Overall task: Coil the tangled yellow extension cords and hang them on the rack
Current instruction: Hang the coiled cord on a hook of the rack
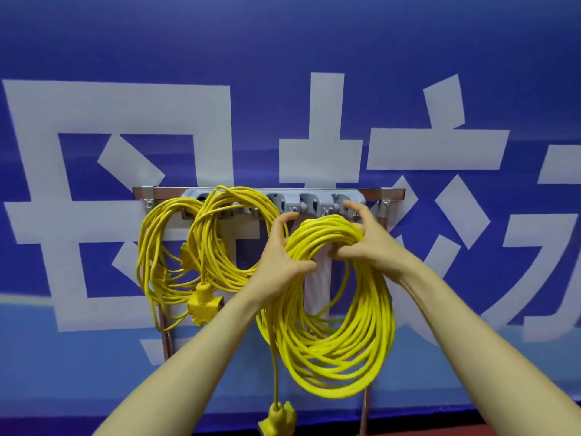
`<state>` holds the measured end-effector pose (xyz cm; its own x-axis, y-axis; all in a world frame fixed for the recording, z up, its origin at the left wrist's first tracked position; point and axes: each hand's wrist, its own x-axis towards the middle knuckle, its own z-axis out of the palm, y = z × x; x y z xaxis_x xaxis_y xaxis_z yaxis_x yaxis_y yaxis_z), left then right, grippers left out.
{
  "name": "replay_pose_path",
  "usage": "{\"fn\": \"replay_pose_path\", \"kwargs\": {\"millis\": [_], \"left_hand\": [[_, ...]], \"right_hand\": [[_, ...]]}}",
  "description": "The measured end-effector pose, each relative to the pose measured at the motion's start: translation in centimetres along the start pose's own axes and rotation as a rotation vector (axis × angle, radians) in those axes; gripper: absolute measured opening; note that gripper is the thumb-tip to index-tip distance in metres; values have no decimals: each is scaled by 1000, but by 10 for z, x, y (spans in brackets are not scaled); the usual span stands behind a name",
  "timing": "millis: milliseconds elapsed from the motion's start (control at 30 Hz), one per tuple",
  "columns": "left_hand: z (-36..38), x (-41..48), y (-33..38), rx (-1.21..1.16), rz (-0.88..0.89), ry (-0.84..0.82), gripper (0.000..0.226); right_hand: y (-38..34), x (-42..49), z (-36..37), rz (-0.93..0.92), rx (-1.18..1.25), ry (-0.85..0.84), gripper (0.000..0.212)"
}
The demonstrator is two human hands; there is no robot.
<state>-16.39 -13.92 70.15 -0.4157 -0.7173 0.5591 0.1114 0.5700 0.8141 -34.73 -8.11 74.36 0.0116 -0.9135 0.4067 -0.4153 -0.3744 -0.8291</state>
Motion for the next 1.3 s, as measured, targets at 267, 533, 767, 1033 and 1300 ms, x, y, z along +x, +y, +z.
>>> {"fn": "replay_pose_path", "kwargs": {"millis": [267, 533, 767, 1033, 1300], "left_hand": [[11, 53, -11, 68, 4, -2, 70], [23, 108, -17, 143, -25, 31, 62], [32, 147, -32, 307, -24, 27, 63], [24, 176, -27, 530, -8, -86, 77], [13, 185, -25, 831, 81, -182, 82]], "right_hand": [[44, 27, -53, 20, 13, -245, 100], [59, 63, -78, -2, -122, 109, 57], [77, 102, -110, 147, -188, 146, 65], [84, 129, -117, 77, -142, 132, 71], [90, 137, -119, 81, -151, 36, 84]]}}
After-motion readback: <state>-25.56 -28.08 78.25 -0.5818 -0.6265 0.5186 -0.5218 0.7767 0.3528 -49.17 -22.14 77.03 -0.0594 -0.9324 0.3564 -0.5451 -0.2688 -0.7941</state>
